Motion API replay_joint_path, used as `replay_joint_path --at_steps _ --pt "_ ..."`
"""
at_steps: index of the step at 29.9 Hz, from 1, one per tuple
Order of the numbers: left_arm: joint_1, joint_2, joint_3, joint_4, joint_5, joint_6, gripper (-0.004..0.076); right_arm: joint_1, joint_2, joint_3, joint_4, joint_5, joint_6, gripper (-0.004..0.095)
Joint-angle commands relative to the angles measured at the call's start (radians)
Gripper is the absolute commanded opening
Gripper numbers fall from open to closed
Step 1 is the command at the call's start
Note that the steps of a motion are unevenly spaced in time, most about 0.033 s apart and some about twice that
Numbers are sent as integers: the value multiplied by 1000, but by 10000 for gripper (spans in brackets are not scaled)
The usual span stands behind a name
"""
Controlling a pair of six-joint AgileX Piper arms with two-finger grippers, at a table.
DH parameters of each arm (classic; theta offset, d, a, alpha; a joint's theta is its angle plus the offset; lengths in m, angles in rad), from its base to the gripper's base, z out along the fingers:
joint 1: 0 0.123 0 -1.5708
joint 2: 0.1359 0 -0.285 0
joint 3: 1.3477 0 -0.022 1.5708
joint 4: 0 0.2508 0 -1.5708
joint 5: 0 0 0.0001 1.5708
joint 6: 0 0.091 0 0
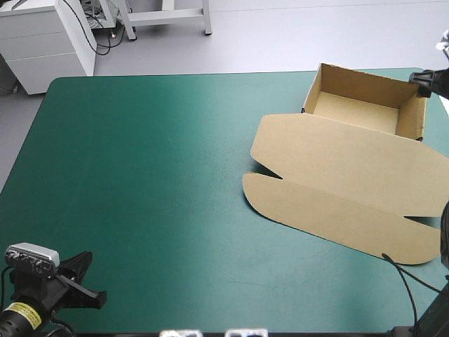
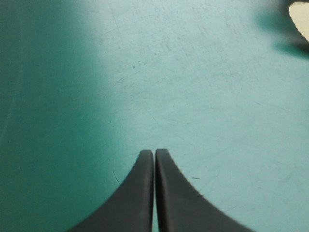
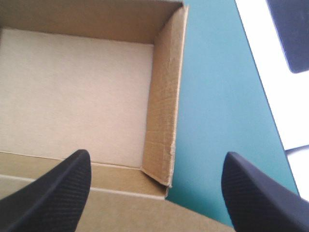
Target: Fold the box
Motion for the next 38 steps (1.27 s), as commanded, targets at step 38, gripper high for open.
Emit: replay_joint_path --at_steps 38 --pt "-5 9 -7 7 -96 -2 -8 49 -1618 1571 595 -442 -554 647"
